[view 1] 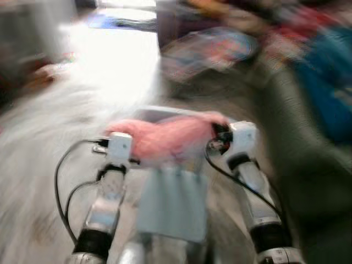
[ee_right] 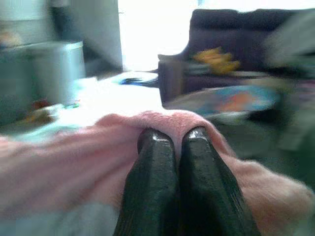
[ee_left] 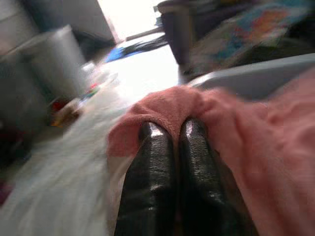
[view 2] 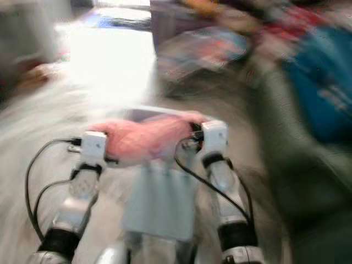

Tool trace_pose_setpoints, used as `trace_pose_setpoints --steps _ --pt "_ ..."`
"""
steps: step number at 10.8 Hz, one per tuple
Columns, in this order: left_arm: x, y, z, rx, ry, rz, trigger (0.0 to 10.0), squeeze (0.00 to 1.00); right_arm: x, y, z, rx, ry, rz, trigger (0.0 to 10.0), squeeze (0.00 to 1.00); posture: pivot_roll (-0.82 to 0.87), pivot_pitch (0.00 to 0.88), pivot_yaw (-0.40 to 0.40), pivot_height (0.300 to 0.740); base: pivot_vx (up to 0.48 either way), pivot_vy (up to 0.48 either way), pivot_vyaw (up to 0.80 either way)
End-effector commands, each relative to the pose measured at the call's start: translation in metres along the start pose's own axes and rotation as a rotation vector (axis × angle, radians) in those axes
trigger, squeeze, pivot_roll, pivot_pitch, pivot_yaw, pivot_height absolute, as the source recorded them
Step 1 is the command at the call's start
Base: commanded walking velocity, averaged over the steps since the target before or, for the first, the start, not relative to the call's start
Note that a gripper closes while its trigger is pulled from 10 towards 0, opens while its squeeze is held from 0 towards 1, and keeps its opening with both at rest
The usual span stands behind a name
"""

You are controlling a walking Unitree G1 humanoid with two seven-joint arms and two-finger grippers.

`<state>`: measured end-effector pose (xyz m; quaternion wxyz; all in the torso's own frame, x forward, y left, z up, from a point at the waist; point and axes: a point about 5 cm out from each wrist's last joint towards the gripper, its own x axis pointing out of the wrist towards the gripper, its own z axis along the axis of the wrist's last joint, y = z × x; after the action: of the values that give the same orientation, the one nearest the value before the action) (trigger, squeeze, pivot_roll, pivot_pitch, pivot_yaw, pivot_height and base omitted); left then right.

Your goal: Move the pillow to the sofa

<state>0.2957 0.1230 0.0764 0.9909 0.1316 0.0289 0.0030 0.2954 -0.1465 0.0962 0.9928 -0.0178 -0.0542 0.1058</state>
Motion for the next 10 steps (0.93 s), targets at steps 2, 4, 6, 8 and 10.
trace_pose_setpoints --steps 2,4,6,8,10 --pt "-0.001 -0.009 0.011 0.003 -0.027 -0.048 10.0 0.00 -0.001 -0.012 0.004 -0.010 -0.013 -0.046 10.0 0.00 0.01 0.000 -0.019 0.740 0.000 0.000 0.00" --pt "-0.005 -0.004 0.009 -0.028 -0.025 -0.037 10.0 0.00 -0.003 -0.011 0.002 -0.009 -0.006 -0.045 10.0 0.00 0.02 0.000 -0.025 0.740 0.000 0.000 0.00" --pt "-0.009 -0.008 0.004 -0.027 -0.007 -0.049 10.0 0.00 -0.007 -0.008 -0.001 -0.009 0.006 -0.031 10.0 0.00 0.02 0.000 -0.033 0.740 0.000 0.000 0.00" --pt "-0.012 -0.008 0.005 -0.039 -0.010 -0.061 10.0 0.00 -0.008 -0.007 -0.003 -0.002 0.013 -0.036 10.0 0.00 0.02 0.000 -0.040 0.740 0.000 0.000 0.00" --pt "-0.014 -0.007 0.004 -0.062 -0.008 -0.064 10.0 0.00 -0.009 -0.009 -0.004 0.004 0.024 -0.048 10.0 0.00 0.02 0.000 -0.039 0.740 0.000 0.000 0.00"
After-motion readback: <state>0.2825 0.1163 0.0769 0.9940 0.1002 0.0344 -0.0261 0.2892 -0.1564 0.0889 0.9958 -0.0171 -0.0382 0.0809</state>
